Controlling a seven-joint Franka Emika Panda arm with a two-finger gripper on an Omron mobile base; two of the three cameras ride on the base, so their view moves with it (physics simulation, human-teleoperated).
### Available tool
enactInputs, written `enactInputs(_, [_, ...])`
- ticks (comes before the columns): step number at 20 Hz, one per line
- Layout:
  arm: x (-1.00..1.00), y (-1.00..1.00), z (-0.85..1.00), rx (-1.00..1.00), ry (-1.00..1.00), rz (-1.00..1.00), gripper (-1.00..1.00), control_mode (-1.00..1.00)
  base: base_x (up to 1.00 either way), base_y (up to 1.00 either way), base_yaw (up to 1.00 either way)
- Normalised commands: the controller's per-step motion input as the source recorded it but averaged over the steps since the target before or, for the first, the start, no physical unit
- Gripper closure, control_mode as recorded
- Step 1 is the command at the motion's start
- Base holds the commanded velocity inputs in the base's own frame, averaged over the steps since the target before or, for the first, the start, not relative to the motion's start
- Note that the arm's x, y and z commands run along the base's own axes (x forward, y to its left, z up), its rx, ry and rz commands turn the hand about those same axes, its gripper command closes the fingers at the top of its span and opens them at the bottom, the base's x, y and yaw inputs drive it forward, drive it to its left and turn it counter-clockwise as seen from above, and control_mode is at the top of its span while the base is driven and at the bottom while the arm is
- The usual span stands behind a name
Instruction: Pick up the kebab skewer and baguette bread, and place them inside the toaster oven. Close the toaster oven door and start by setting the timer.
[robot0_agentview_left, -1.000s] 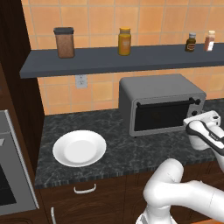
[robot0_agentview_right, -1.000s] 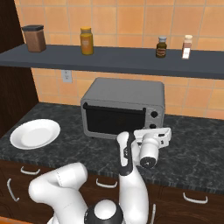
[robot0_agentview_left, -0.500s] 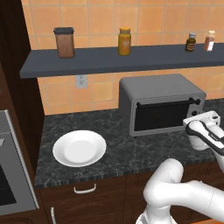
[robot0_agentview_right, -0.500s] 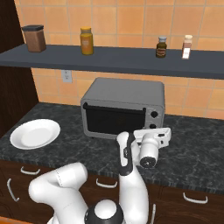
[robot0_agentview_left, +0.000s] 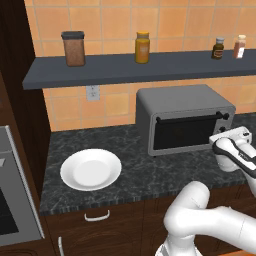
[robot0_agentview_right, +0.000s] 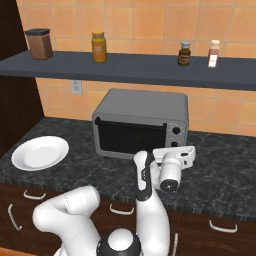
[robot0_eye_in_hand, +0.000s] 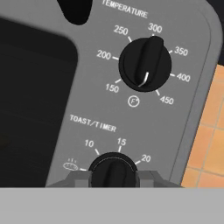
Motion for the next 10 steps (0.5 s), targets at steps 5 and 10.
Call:
enactInputs(5, [0.00,0.00,0.00,0.00,0.00,-0.02,1.00,-1.00,0.00,0.00,0.00])
enactInputs(10, [0.00,0.01,0.00,0.00,0.00,-0.04,1.00,-1.00,0.00,0.00,0.00])
